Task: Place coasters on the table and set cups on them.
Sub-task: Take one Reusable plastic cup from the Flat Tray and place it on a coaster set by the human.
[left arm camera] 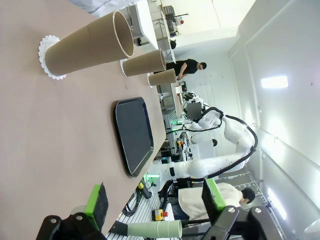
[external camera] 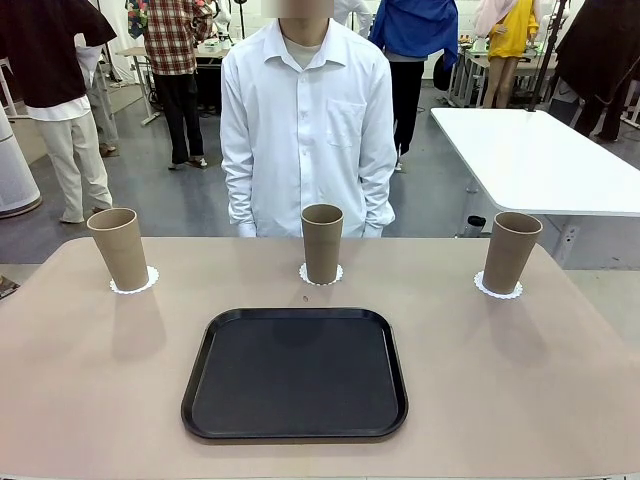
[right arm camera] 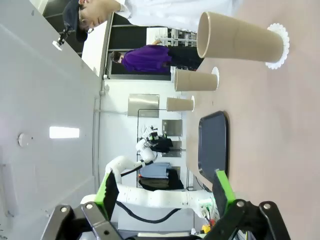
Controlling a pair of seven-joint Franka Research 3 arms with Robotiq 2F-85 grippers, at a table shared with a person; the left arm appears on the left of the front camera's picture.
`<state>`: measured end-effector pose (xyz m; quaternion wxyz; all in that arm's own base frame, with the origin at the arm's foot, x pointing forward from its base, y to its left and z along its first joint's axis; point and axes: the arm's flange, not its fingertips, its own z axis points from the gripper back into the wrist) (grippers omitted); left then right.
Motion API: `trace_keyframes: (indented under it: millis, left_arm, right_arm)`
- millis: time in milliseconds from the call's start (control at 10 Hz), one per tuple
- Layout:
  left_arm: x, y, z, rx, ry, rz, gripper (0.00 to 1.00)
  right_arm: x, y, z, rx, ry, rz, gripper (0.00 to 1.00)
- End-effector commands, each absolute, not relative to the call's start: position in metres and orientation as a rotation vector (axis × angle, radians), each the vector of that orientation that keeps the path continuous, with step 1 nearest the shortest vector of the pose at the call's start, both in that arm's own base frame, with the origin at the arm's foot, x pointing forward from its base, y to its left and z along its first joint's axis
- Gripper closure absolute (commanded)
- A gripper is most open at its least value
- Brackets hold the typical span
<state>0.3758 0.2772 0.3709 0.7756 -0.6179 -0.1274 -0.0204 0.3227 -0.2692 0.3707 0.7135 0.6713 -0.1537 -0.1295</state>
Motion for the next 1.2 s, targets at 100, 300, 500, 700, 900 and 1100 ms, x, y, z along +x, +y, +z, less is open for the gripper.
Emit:
trace_keyframes:
  millis: [100, 300, 500, 700, 900, 1100]
  left_arm:
    - [0.374, 0.2768, 0.3733, -1.332, -0.28, -0.042, 0.0]
    - [0.374, 0.2768, 0.3733, -1.332, -0.28, -0.042, 0.0]
    - [0.374, 0.2768, 0.3733, -1.332, -0.28, -0.042, 0.0]
    - [0.374, 0.2768, 0.3733, -1.332, -0.28, -0.042, 0.0]
    - [0.374, 0.2768, 0.3733, -1.332, -0.28, -0.042, 0.0]
    - [0.374, 0.2768, 0.3733, -1.332, -0.28, -0.042, 0.0]
  right_arm:
    - [0.3386, -0.2715, 0.3715, 1.451, -0.344, -0.218, 0.0]
    - [0.3428, -0.2698, 0.3734, 1.426, -0.313, -0.179, 0.0]
    - [0.3396, -0.2667, 0.372, 1.464, -0.331, -0.24, 0.0]
    - [0.3396, -0.2667, 0.372, 1.464, -0.331, -0.24, 0.0]
    - [0.3396, -0.2667, 0.372, 1.464, -0.331, -0.24, 0.0]
    - [0.3396, -0.2667, 0.372, 1.464, -0.331, -0.24, 0.0]
